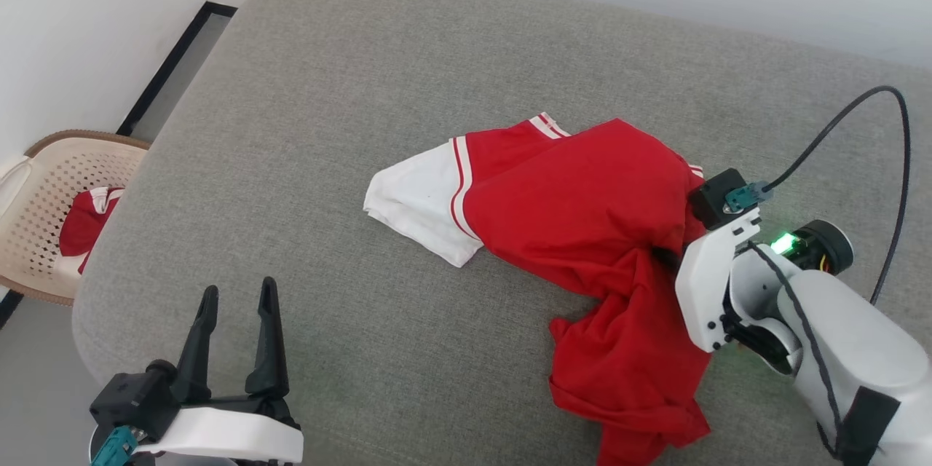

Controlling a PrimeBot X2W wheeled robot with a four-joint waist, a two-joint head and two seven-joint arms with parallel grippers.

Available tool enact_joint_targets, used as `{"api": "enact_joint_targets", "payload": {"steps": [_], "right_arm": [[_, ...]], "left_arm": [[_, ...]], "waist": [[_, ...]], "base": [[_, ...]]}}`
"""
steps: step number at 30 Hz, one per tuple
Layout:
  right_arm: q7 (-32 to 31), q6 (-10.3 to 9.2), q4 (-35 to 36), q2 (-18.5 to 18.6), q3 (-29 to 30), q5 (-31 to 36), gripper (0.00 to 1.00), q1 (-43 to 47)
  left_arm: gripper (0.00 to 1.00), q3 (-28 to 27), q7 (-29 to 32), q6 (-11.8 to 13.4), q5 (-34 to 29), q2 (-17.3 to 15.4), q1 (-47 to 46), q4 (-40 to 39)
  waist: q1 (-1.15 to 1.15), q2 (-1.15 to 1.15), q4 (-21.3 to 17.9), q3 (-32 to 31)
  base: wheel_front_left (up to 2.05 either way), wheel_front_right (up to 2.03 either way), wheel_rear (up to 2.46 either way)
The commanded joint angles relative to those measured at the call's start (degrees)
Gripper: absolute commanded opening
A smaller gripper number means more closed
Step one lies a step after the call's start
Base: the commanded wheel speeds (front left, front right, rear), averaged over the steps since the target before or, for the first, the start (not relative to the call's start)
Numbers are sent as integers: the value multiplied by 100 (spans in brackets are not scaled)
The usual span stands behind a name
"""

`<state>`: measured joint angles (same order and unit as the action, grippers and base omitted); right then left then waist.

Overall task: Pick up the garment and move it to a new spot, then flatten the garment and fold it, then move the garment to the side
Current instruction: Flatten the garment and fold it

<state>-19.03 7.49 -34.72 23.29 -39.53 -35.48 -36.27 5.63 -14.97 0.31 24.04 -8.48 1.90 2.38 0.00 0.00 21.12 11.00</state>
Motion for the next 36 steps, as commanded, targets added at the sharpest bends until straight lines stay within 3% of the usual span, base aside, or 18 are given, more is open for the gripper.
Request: {"api": "enact_joint_targets", "payload": {"steps": [1,11,16,19,28,36], "right_arm": [[57,-1,-28,22,-44,-71,0,-55],[232,-1,445,872,256,-564,0,113],[181,-1,779,1383,661,-548,0,418],[161,-1,1028,1491,842,-459,0,605],[-187,-1,2427,1105,822,-178,0,975],[-756,-1,3265,468,97,93,0,1106]], "left_arm": [[100,-42,-29,-37,-76,28,8,10],[100,-327,-30,-236,-282,210,152,9],[100,-417,-30,-294,-372,246,210,38],[100,-463,-30,-327,-410,275,235,50],[100,-499,-30,-386,-482,340,294,135],[100,-532,-30,-408,-571,385,183,189]], "waist": [[0,0,-18,-5],[0,0,-235,-97],[0,0,-310,-155],[0,0,-331,-193],[0,0,-280,-281],[0,0,-144,-220]], "base": [[0,0,0],[0,0,0],[0,0,0],[0,0,0],[0,0,0],[0,0,0]]}}
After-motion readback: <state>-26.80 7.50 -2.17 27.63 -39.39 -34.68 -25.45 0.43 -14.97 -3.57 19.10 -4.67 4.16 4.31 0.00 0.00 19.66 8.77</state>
